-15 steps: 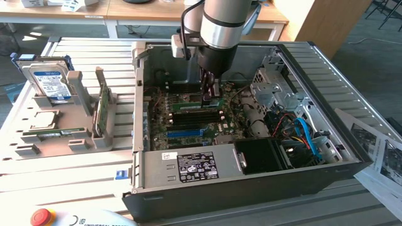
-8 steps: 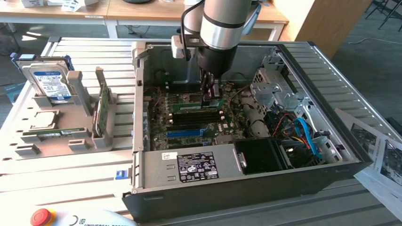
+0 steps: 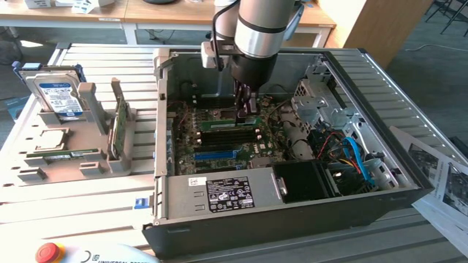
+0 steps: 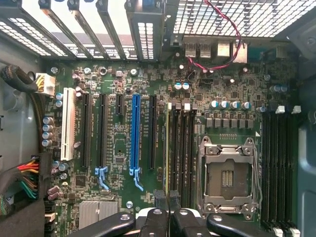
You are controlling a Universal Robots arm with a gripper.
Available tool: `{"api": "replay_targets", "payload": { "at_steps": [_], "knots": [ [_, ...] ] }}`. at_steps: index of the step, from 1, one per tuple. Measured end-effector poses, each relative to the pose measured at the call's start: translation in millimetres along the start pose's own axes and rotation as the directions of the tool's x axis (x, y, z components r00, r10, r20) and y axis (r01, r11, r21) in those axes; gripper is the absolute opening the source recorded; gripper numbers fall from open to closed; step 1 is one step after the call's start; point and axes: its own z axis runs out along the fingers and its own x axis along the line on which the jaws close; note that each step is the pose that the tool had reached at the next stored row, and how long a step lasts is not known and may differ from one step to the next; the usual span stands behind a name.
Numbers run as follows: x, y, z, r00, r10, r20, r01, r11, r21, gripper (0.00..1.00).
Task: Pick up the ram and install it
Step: 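Insert the ram into the slot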
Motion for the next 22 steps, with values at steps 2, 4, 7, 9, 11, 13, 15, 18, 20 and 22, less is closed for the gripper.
{"api": "replay_targets", "payload": {
  "at_steps": [2, 4, 7, 9, 11, 13, 15, 18, 20, 22],
  "knots": [
    [0.0, -0.4, 0.0, 1.0, 0.0, 0.0, 0.0, 1.0, -0.0001, 0.12],
    [0.0, -0.4, 0.0, 1.0, 0.0, 0.0, 0.0, 1.0, 0.0, 0.12],
    [0.0, -0.5, 2.5, 1.0, 0.0, 0.0, 0.0, 1.0, 0.0001, 0.12],
    [0.1, -0.6, 4.7, 1.0, 0.0, 0.0, 0.0, 1.0, 0.0003, 0.12],
    [0.1, -0.7, 6.9, 1.0, 0.0, 0.0001, 0.0, 1.0, 0.0004, 0.12],
    [0.2, -0.8, 9.0, 1.0, 0.001, 0.0, -0.001, 1.0, 0.0005, 0.12],
    [0.2, -0.8, 10.9, 1.0, 0.001, 0.0001, -0.001, 1.0, 0.0007, 0.12],
    [0.2, -0.9, 14.1, 1.0, 0.003, 0.0, -0.003, 1.0, 0.0008, 0.12],
    [0.3, -0.9, 16.3, 1.0, 0.004, 0.0001, -0.004, 1.0, 0.001, 0.12],
    [0.3, -1.0, 18.3, 1.0, 0.006, 0.0002, -0.006, 1.0, 0.0012, 0.12]
  ]
}}
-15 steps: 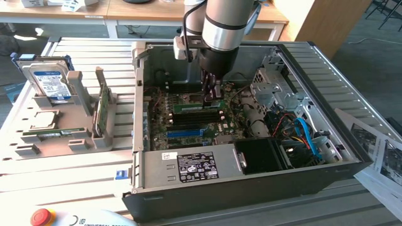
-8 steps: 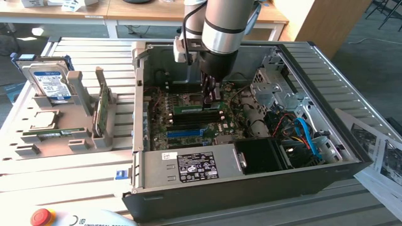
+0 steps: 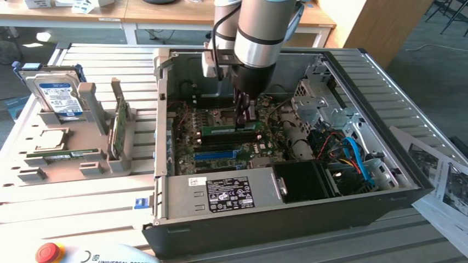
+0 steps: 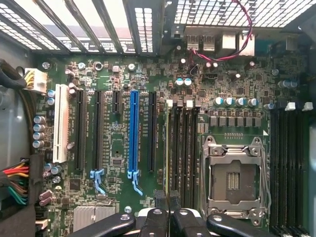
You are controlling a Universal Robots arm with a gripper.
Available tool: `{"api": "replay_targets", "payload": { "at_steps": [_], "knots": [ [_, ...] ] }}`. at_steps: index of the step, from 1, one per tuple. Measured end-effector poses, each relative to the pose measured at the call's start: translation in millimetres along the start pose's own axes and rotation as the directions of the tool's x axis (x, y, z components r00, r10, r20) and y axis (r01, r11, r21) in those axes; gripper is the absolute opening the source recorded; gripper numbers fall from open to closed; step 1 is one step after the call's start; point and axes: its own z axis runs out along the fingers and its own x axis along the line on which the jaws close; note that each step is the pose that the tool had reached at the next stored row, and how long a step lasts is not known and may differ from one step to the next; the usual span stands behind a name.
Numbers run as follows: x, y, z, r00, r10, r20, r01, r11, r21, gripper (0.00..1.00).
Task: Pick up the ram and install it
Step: 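Insert the ram into the slot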
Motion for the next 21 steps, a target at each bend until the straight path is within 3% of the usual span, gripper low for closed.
{"api": "replay_targets", "payload": {
  "at_steps": [21],
  "knots": [
    [3.5, -4.5, 5.5, 0.9999, 0.013, 0.0002, -0.013, 0.9999, 0.0002, 0.12]
  ]
}}
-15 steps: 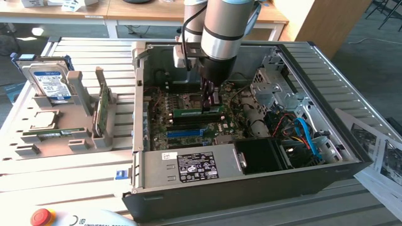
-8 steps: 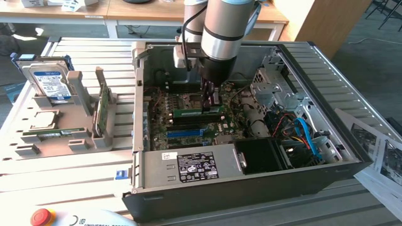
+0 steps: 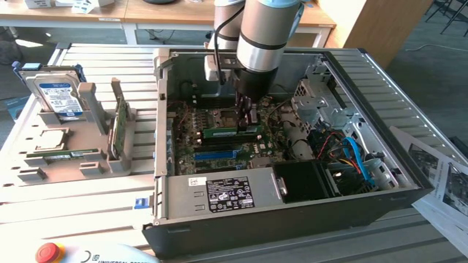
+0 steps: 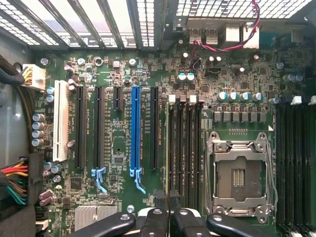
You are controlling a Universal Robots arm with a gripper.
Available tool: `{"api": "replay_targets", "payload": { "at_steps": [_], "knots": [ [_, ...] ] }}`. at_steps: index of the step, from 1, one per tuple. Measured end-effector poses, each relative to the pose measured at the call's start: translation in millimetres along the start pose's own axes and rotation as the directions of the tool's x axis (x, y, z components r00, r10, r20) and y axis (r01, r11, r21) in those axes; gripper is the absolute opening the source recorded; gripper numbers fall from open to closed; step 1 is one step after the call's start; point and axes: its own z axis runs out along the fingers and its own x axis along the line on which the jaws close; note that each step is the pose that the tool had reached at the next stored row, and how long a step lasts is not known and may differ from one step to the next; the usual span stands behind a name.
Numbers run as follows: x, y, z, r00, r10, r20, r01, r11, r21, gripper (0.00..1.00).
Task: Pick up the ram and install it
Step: 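Insert the ram into the slot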
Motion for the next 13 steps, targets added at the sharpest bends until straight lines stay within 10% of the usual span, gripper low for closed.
{"api": "replay_targets", "payload": {
  "at_steps": [13],
  "knots": [
    [-0.1, -2.1, 0.7, 1.0, 0.0, 0.0002, 0.0, 1.0, 0.0001, 0.12]
  ]
}}
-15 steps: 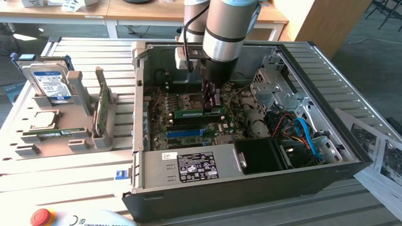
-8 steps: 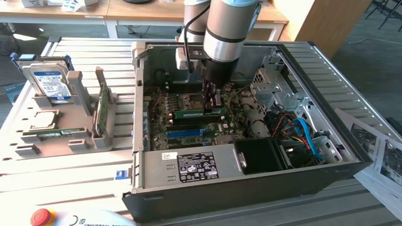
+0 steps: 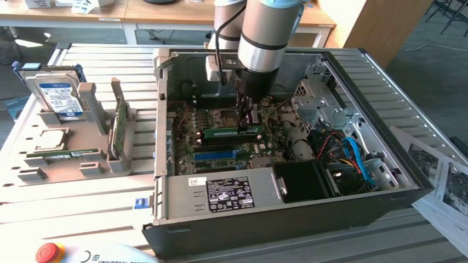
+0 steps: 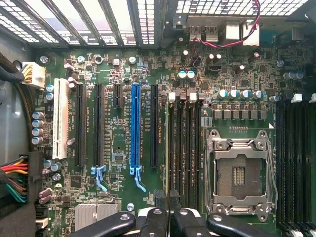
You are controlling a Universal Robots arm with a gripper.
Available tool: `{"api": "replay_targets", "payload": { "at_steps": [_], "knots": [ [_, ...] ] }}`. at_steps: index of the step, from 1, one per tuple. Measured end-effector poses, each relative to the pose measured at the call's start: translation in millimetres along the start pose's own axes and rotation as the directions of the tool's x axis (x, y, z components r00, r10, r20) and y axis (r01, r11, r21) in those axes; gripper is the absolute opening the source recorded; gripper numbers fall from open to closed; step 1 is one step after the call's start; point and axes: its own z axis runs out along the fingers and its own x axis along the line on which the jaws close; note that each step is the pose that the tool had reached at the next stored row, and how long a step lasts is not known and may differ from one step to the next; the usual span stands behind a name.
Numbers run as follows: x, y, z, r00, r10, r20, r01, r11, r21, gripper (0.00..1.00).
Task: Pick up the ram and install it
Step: 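Insert the ram into the slot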
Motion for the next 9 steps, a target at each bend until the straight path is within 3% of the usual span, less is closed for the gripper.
{"api": "replay_targets", "payload": {
  "at_steps": [9],
  "knots": [
    [-6.8, -0.2, 6.4, 1.0, 0.001, -0.0003, -0.001, 1.0, 0.0006, 0.12]
  ]
}}
